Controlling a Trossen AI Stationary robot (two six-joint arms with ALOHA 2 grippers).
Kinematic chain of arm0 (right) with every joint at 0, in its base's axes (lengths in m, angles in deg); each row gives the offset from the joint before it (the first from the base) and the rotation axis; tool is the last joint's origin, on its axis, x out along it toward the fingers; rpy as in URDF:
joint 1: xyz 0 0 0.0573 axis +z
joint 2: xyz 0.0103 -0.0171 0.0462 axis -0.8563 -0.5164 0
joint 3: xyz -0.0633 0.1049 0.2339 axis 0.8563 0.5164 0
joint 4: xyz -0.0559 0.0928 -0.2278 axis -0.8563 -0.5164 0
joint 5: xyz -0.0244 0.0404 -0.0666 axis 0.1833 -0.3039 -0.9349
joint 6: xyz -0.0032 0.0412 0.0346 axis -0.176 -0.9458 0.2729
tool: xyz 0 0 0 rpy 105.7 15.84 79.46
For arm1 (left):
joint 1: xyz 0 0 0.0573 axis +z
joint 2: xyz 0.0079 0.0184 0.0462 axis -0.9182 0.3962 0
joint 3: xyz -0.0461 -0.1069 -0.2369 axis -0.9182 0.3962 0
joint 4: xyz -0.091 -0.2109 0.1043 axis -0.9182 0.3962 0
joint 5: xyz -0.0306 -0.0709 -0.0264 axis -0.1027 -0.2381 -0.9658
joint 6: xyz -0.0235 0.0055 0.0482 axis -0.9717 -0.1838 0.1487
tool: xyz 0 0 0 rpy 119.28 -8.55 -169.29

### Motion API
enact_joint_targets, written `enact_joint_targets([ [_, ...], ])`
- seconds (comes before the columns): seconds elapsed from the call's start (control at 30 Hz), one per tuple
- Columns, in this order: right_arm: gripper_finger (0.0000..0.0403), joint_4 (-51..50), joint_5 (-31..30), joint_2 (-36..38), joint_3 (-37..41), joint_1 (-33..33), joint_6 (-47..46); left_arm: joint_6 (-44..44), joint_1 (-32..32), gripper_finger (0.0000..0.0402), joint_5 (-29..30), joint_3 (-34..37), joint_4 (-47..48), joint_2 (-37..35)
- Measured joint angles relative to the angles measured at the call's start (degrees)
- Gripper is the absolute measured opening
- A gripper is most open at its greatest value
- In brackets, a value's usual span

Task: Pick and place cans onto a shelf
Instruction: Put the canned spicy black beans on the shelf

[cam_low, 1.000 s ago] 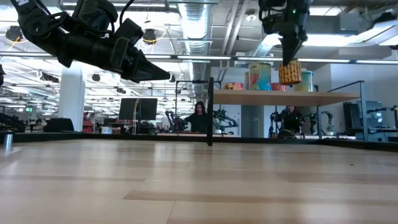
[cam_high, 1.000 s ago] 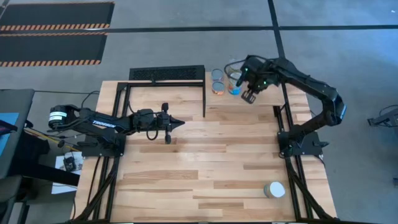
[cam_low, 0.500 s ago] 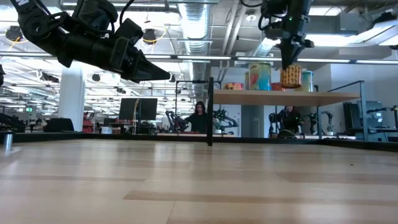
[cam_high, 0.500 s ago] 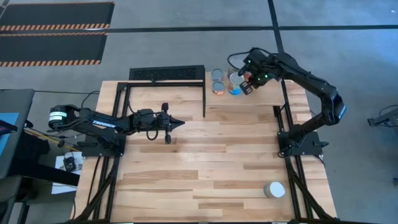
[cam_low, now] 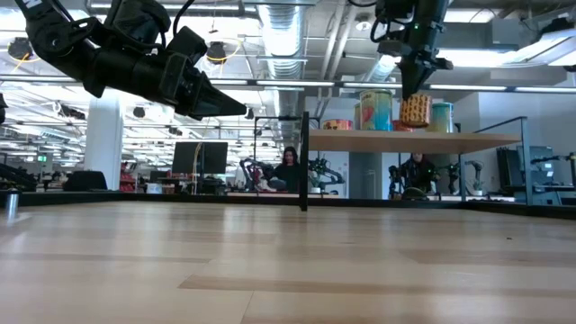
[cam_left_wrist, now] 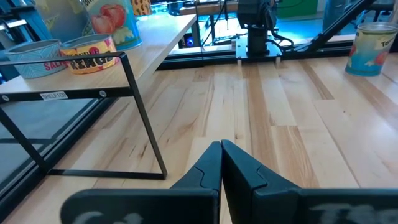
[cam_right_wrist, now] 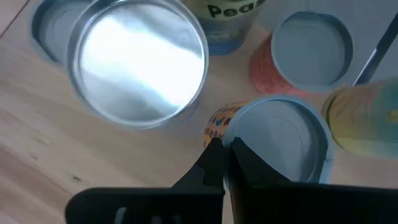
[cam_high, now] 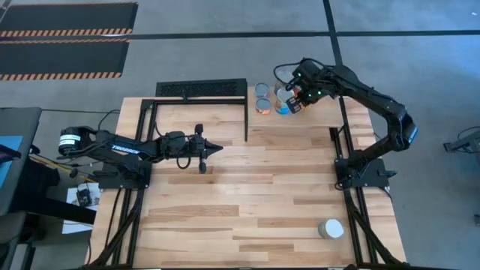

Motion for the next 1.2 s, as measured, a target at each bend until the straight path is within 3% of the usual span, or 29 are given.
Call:
enact_joint_targets([
  [0.6, 0.0018, 4.3, 0.3, -0.1, 6.0, 0.4, 8.4, -0.2, 0.0, 0.0000, 0.0, 0.0, -0.1, 0.0],
  [1.2, 0.0067, 5.5, 0.2, -0.1, 6.0, 0.4, 8.5, -0.5, 0.0, 0.0000, 0.0, 0.0, -0.1, 0.0],
])
